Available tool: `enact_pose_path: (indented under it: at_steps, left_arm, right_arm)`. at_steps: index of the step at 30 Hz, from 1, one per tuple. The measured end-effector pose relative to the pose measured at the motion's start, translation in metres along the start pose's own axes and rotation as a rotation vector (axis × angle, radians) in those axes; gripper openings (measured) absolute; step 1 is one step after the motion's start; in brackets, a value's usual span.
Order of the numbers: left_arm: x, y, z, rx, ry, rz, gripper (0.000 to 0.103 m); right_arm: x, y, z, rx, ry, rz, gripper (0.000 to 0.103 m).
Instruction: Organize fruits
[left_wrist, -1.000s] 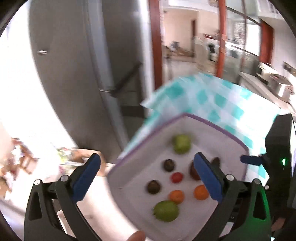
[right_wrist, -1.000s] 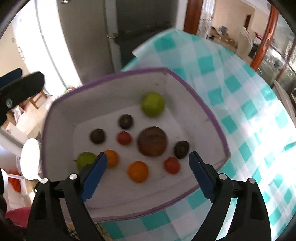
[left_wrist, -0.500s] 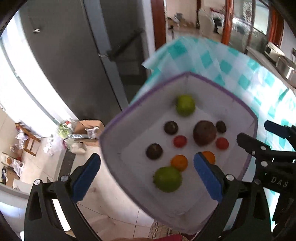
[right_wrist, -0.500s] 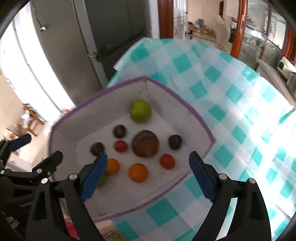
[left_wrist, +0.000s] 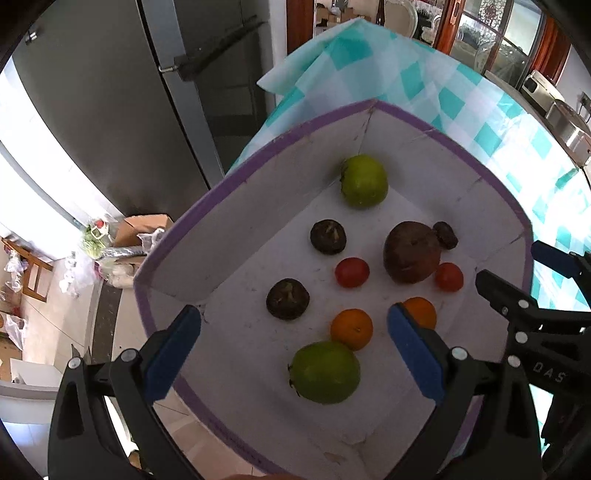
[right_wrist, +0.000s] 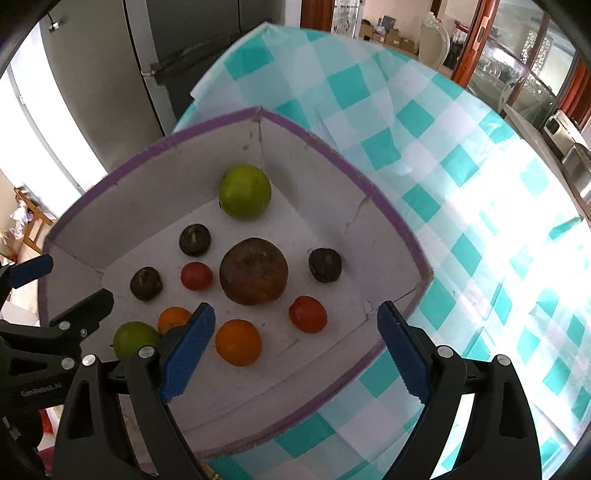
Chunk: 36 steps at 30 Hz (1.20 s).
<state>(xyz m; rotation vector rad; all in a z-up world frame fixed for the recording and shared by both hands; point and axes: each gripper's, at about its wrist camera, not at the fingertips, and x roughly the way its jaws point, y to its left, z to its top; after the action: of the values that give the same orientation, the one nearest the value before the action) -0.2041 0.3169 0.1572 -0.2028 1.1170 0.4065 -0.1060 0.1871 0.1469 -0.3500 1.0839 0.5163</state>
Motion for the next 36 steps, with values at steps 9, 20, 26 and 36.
enact_pose_path:
  at_steps: [9, 20, 26, 36]
  left_arm:
    - [0.017, 0.007, 0.002, 0.007, 0.036, -0.021, 0.101]
    - [0.022, 0.01, 0.002, 0.02, 0.047, -0.026, 0.101]
    - [0.023, 0.011, 0.002, 0.019, 0.046, -0.026, 0.101]
    - [0.022, 0.008, 0.004, 0.022, 0.05, -0.033, 0.101]
  right_arm:
    - [0.02, 0.01, 0.003, 0.0, 0.049, 0.006, 0.087]
    - [0.027, 0.011, 0.004, 0.021, 0.077, 0.013, 0.087]
    - [0.028, 0.012, 0.005, 0.015, 0.08, 0.018, 0.087]
    - [0.024, 0.012, 0.004, 0.015, 0.073, 0.015, 0.087]
